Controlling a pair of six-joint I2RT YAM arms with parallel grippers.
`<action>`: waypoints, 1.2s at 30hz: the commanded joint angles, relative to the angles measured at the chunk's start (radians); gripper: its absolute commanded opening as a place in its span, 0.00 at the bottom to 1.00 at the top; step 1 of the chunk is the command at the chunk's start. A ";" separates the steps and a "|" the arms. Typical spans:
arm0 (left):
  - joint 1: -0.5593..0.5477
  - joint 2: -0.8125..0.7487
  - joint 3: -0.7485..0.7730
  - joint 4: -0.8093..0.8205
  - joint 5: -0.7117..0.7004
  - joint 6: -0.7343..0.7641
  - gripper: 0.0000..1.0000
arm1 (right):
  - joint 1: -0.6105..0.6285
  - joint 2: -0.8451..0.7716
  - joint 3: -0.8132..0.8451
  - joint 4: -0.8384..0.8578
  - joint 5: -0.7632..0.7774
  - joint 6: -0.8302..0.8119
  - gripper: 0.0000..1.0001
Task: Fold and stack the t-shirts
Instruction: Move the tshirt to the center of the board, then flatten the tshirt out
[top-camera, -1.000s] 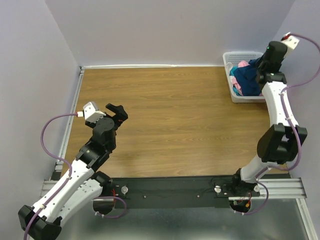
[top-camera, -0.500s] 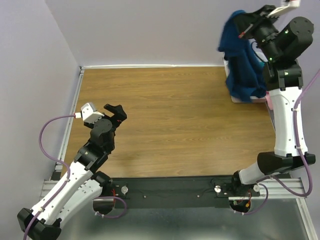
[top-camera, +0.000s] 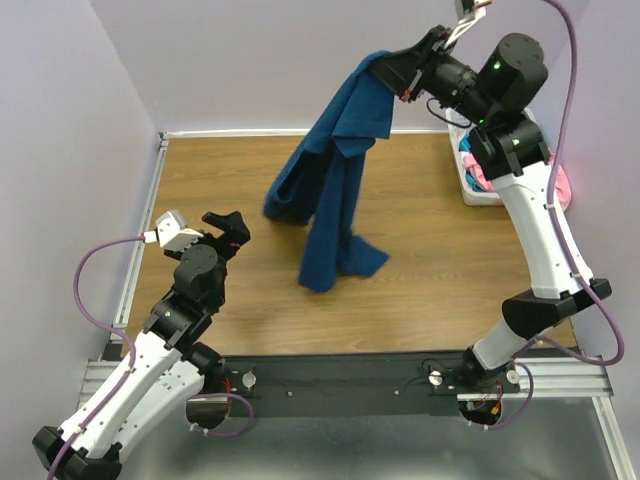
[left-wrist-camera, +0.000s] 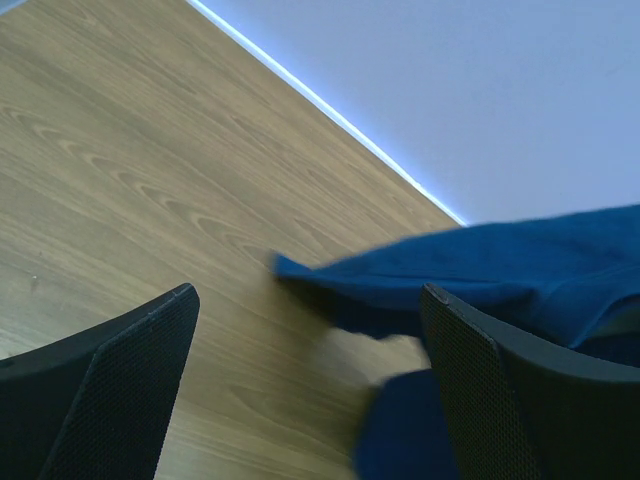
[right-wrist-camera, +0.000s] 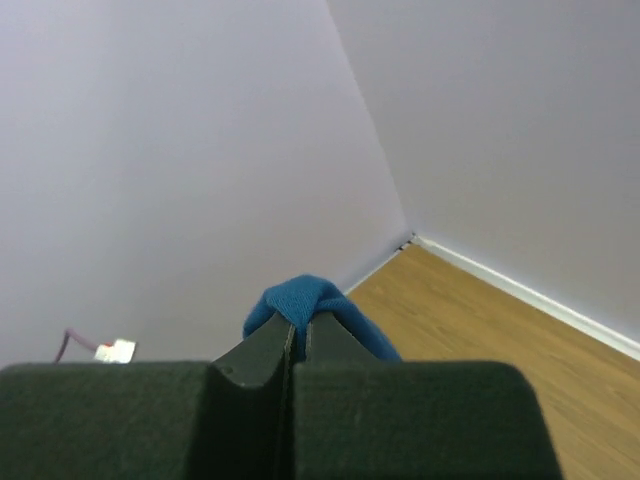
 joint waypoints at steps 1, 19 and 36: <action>-0.001 -0.006 -0.015 0.003 -0.009 -0.023 0.98 | -0.003 -0.065 -0.205 -0.003 0.146 -0.010 0.05; 0.104 0.427 0.026 0.029 0.149 -0.089 0.98 | -0.006 -0.328 -1.234 0.029 0.774 -0.029 0.08; 0.349 0.846 0.095 0.156 0.543 0.049 0.88 | -0.006 -0.377 -1.325 0.029 0.886 -0.031 0.07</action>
